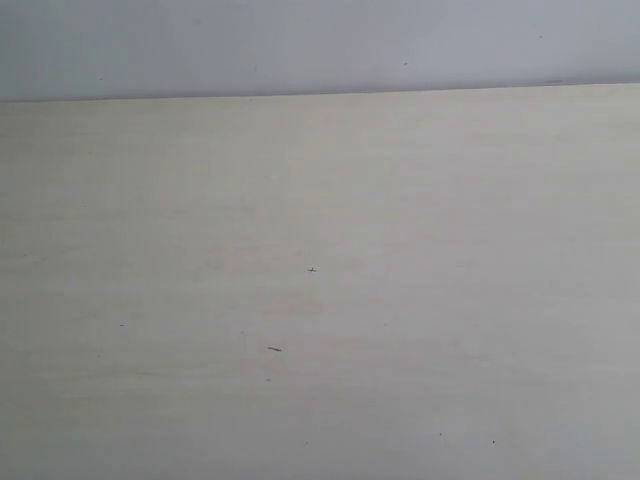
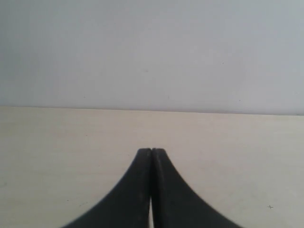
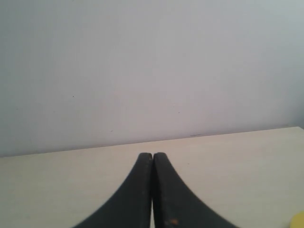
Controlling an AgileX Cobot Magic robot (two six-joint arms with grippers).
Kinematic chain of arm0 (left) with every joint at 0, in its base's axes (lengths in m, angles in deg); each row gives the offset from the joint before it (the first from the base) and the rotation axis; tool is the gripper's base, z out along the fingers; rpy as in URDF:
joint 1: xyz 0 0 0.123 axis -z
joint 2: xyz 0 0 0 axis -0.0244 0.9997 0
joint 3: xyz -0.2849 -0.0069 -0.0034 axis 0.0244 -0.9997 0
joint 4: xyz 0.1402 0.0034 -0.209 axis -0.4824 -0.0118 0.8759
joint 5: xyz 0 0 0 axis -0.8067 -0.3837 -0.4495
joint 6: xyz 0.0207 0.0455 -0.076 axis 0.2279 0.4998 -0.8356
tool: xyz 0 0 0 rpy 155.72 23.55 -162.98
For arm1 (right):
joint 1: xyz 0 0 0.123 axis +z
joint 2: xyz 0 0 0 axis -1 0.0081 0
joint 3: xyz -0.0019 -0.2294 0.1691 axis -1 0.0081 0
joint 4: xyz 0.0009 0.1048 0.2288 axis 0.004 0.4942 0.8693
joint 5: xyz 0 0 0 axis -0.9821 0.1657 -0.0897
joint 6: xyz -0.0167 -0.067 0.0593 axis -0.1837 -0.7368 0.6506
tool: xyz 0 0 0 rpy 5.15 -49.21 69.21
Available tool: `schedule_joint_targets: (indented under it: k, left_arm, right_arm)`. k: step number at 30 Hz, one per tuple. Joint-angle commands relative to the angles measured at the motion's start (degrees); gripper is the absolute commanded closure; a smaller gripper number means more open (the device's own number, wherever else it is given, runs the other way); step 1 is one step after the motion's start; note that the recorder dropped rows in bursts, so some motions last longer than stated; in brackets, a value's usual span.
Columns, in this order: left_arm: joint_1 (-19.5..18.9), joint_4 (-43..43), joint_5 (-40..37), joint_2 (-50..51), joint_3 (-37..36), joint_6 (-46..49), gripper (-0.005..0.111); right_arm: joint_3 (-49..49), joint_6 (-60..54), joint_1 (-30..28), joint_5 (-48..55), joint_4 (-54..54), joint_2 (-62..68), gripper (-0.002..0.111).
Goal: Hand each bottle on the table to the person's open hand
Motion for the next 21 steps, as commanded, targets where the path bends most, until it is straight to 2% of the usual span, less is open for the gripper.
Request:
schedule_joint_targets:
  k: [1,8,14,21]
  left_arm:
    - [-0.02,0.41,0.63,0.11,-0.19,0.11,0.107]
    - [-0.02,0.41,0.63,0.11,-0.19,0.11,0.107]
    - [-0.02,0.41,0.63,0.11,-0.19,0.11,0.107]
    - [-0.02,0.41,0.63,0.11,-0.19,0.11,0.107]
  right_arm:
    - [0.27,-0.06,-0.46,-0.26,-0.47,-0.26,0.108]
    - [0.27,2.77,-0.46,-0.04,-0.47,-0.26,0.108]
    - [0.27,8.75,-0.46,0.79,-8.25,-0.26,0.108]
    - [0.27,9.25,-0.46,3.85,-9.54,-0.26,0.108]
